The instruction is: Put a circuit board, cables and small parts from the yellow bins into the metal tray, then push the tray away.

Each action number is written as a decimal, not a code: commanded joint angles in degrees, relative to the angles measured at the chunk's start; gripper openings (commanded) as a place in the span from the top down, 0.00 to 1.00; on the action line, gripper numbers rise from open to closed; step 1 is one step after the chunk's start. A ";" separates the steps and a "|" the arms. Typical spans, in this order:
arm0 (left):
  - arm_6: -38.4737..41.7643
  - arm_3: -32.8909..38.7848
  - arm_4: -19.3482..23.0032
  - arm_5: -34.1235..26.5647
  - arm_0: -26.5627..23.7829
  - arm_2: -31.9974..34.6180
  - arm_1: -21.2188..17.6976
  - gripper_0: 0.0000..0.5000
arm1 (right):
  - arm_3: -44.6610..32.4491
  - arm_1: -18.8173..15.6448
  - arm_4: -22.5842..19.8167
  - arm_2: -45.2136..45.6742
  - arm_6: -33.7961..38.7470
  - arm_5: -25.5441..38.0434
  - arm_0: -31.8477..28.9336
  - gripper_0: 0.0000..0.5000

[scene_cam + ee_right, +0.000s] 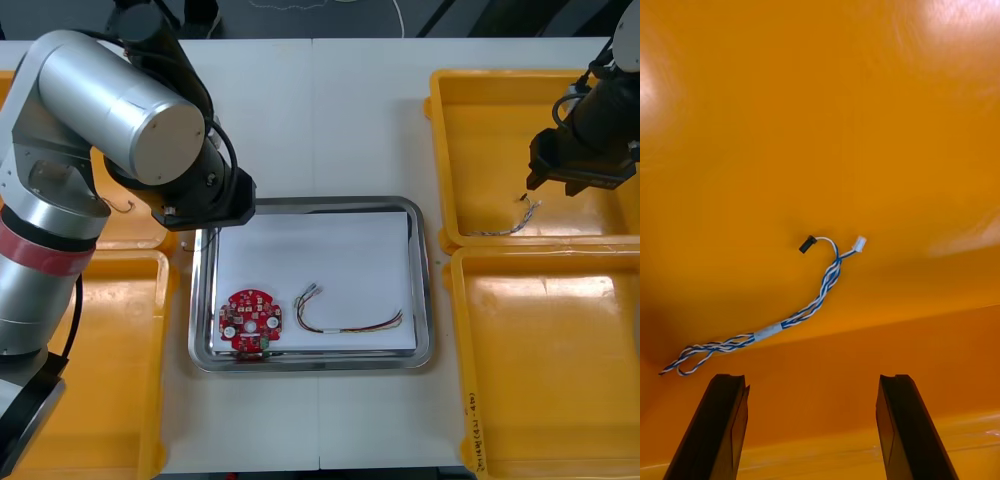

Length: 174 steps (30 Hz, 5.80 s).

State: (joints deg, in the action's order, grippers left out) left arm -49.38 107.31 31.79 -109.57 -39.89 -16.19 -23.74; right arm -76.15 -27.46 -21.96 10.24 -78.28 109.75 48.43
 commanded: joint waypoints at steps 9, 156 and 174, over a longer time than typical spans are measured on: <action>6.22 -6.67 -3.66 3.67 -2.74 -5.43 4.49 1.00 | 4.08 -1.02 0.78 3.64 3.75 -4.54 2.72 0.00; -40.80 -43.85 15.59 25.90 -6.52 2.48 -23.29 0.00 | 20.70 -2.95 1.84 3.73 3.66 -28.98 3.78 0.11; -41.68 -43.94 14.80 30.74 -3.09 2.48 -20.47 0.00 | 19.38 -2.34 -0.89 5.84 13.07 -18.43 4.83 0.02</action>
State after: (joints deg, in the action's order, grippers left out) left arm -90.08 62.47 47.35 -80.24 -44.15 -13.44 -45.46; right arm -55.27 -28.74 -22.25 14.49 -71.49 90.30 50.88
